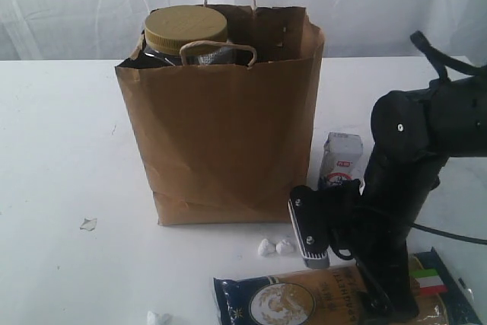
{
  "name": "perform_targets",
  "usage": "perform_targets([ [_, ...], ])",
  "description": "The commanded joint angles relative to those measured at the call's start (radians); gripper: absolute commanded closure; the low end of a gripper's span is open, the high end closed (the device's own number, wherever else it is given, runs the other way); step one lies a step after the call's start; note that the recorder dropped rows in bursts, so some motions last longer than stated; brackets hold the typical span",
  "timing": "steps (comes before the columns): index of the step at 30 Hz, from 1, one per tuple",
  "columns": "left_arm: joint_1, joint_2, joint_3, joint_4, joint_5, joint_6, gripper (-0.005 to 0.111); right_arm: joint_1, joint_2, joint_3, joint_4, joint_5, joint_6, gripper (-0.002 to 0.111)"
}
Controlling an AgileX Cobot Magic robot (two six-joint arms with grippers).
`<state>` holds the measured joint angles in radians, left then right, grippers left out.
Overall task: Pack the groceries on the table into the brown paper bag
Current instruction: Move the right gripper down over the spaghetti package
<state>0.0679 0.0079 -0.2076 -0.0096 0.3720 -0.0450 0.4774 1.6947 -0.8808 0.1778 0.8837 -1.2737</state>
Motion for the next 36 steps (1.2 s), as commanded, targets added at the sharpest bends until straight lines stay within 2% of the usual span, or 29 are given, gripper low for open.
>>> perform_targets([
  [1,0.001,-0.007,0.002,-0.01,-0.004,-0.004,0.107,0.005,-0.003,0.009,-0.012,-0.006,0.028,0.003],
  [9,0.001,-0.007,0.002,-0.01,-0.004,-0.004,0.107,0.005,-0.019,0.021,0.033,0.101,0.023,0.003],
  [19,0.001,-0.007,0.002,-0.01,-0.004,-0.004,0.107,0.005,-0.015,0.067,0.045,-0.136,0.021,0.003],
  [23,0.001,-0.007,0.002,-0.01,-0.004,-0.004,0.107,0.005,-0.013,0.067,0.045,-0.15,0.021,0.003],
  [28,0.001,-0.007,0.002,-0.01,-0.004,-0.004,0.107,0.059,-0.013,0.067,0.055,-0.108,0.041,0.021],
  [34,0.001,-0.007,0.002,-0.01,-0.004,-0.004,0.107,0.089,-0.004,0.067,0.049,-0.102,0.052,0.022],
  [36,0.001,-0.007,0.002,-0.01,-0.004,-0.004,0.107,0.089,-0.002,0.067,0.049,-0.102,0.09,0.026],
])
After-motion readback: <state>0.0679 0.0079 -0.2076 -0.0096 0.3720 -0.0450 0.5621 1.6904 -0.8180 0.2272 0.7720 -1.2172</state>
